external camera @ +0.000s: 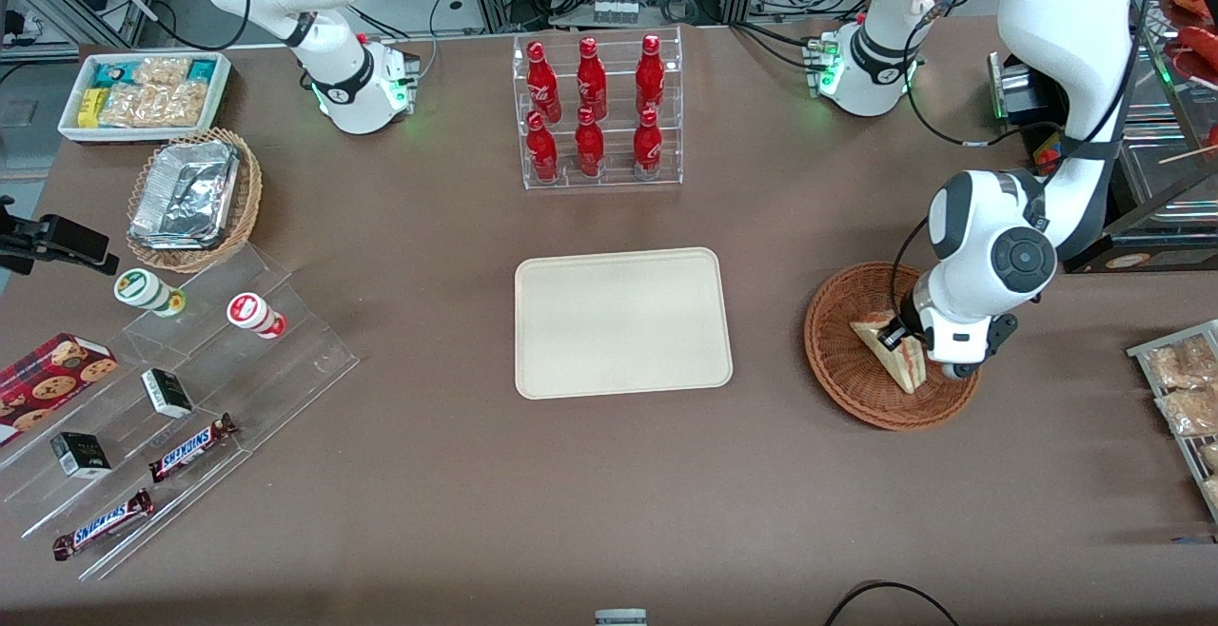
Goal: Place sandwich from basket to tray
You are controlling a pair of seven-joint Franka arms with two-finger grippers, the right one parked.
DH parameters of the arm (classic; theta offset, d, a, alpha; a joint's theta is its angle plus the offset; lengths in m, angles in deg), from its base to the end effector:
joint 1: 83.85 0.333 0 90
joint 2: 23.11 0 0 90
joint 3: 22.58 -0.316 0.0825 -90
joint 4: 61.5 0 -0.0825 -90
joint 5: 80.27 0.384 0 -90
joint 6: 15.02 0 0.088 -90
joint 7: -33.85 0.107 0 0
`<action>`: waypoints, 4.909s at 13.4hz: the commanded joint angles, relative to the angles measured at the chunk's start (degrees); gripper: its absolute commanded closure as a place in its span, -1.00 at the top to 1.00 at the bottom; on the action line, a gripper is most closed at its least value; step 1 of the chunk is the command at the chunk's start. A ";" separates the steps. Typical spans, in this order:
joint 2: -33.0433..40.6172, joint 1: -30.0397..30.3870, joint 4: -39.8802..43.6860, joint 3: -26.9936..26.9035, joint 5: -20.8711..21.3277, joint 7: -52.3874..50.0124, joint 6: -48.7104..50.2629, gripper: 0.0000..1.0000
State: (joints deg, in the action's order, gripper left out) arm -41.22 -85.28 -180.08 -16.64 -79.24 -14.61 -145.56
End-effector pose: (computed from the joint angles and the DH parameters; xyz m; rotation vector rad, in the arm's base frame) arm 0.5716 -0.0726 0.2700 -2.9127 -1.0767 0.1590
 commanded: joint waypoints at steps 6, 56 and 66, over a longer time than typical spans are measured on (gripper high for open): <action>3.61 -1.91 6.60 2.67 0.12 -0.22 13.20 -1.00; -14.43 -20.92 44.96 10.24 6.18 -4.81 34.83 1.00; 8.25 -3.15 24.98 10.24 2.59 29.45 37.63 1.00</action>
State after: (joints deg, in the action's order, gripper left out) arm -38.50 -90.95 -150.55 -6.75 -74.60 9.81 -109.31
